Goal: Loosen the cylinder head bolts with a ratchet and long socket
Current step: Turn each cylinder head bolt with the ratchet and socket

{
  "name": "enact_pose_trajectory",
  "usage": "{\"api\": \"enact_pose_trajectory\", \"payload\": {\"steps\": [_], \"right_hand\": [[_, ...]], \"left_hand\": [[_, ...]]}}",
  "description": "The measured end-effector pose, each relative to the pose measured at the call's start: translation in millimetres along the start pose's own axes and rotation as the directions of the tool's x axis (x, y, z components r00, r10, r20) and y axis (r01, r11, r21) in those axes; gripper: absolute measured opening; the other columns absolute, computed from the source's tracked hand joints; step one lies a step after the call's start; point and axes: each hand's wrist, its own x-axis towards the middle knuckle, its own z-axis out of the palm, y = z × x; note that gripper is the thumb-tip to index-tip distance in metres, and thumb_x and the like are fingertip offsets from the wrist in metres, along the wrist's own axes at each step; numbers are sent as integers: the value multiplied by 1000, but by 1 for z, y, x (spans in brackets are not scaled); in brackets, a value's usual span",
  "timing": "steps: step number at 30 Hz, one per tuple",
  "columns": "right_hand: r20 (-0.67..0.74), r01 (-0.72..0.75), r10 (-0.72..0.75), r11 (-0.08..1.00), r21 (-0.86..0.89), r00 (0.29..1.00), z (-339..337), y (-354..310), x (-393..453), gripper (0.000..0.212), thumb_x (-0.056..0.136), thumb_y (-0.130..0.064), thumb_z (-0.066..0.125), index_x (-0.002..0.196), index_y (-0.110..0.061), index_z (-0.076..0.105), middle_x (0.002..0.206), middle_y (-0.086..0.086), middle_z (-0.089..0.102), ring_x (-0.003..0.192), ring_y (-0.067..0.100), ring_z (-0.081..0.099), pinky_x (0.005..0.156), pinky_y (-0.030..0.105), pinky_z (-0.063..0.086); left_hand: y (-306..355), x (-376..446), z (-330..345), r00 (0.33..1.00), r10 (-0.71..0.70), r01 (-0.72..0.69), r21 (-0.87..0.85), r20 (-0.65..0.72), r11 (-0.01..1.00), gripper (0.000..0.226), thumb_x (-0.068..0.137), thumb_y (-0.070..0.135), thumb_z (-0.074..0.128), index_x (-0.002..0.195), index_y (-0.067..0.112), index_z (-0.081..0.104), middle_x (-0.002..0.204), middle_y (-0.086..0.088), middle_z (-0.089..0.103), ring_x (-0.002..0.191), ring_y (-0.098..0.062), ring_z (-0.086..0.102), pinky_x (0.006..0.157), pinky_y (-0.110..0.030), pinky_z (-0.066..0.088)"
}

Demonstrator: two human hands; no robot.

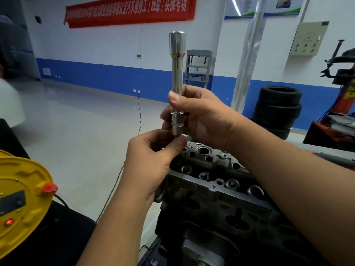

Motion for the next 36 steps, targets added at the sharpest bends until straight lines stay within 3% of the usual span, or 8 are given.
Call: {"api": "enact_pose_trajectory", "payload": {"steps": [4,6,13,19,22,27,31,36], "right_hand": [[-16,1,-1,1000,-9,1000,-1,0,0,20,97,-24,67,86,-12,54,86,12,74,73,28,72,71,39,56],[8,-2,2,1000,-9,1000,-1,-1,1,19,98,-25,64,91,-10,55,87,11,74,74,27,72,73,39,56],[9,-10,10,1000,5,1000,-1,-2,0,16,89,-27,69,87,-13,62,84,10,72,75,28,71,68,36,59],[5,6,-6,1000,8,1000,-3,-1,0,20,93,-26,67,90,-11,55,88,11,75,76,28,73,71,39,58],[40,-5,5,1000,6,999,-3,-2,0,20,97,-27,62,95,-8,62,92,10,75,80,28,73,75,39,59],[33,-23,23,1000,1,999,-2,-2,-1,14,90,-25,69,92,-11,65,86,9,72,78,27,70,71,36,60],[-19,5,-6,1000,-21,1000,-4,0,0,14,95,-21,69,88,-12,62,87,10,74,77,27,72,68,36,59],[25,-18,19,1000,-25,1000,-3,-2,0,18,96,-27,65,93,-10,64,92,9,74,80,27,72,71,36,57]], "left_hand": [[-1,2,-2,995,-30,30,-2,91,1000,36,105,11,60,88,32,84,91,2,82,88,-10,78,77,-22,56],[-1,1,-1,999,-23,24,-5,42,1000,31,103,6,62,86,23,83,88,3,82,85,-9,78,73,-16,56],[-5,2,-3,999,15,-14,29,-28,999,17,81,19,86,83,35,82,87,9,81,84,-10,76,81,-31,54],[-3,2,-3,998,-1,1,-7,70,1000,32,105,15,60,93,33,84,95,5,82,95,-10,78,87,-33,54],[-2,1,-2,1000,-2,2,16,14,1000,23,100,12,67,91,28,80,90,8,82,89,-7,77,84,-28,54],[-5,1,-2,997,24,-21,45,-78,999,12,80,24,87,88,29,78,88,10,80,95,-30,74,89,-46,58],[-4,2,-3,1000,17,-16,19,-16,1000,8,91,24,77,91,31,81,92,11,81,91,-10,76,77,-22,57],[-1,1,-2,998,-4,3,20,63,1000,32,103,13,64,89,33,84,92,5,82,92,-9,78,87,-33,53]]}}
